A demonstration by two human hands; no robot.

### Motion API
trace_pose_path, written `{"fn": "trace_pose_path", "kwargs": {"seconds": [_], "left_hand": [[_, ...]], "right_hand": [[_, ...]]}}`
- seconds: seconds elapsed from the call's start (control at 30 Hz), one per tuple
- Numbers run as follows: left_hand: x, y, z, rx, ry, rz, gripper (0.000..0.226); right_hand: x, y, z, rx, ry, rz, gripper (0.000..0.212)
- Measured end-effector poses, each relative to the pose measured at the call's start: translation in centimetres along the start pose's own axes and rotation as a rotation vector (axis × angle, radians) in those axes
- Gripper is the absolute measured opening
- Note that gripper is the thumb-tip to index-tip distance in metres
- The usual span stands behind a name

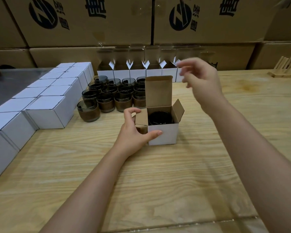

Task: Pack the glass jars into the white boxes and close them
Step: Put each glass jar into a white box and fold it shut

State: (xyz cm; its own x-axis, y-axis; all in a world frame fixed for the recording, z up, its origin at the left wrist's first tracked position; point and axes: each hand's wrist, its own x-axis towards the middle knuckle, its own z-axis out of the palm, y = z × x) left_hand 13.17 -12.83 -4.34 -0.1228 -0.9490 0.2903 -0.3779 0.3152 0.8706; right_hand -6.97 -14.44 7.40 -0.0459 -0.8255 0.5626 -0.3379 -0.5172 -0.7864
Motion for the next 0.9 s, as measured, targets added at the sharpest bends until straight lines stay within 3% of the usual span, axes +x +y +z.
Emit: {"fn": "trace_pose_path", "kwargs": {"seconds": [0.07,0.23,0.37,0.7,0.83,0.9], "left_hand": [[0.0,-0.1,0.0,0.002,0.001,0.019,0.075],[0.1,0.1,0.0,-0.031,-0.004,0.019,0.078],[-0.1,0.0,0.2,-0.059,0.02,0.048,0.095],[0.0,0.3,0.3,0.021,-0.07,0.119,0.054],[0.0,0.4,0.3,0.032,-0.043,0.104,0.054],[0.0,0.4,0.2,0.028,-0.029,0.102,0.057]], "right_hand": [[-1.7,2.1,0.3,0.191,0.144,0.198,0.043],[-5.5,5.2,3.4,0.582,-0.006,0.555,0.033],[-6.4,5.4,5.1,0.694,0.006,0.55,0.034],[-6.7,5.4,5.4,0.751,0.053,0.495,0.028],[-6.9,5.7,5.3,0.82,0.006,0.428,0.013],[-7.1,5.7,5.1,0.856,-0.073,0.4,0.02]]}}
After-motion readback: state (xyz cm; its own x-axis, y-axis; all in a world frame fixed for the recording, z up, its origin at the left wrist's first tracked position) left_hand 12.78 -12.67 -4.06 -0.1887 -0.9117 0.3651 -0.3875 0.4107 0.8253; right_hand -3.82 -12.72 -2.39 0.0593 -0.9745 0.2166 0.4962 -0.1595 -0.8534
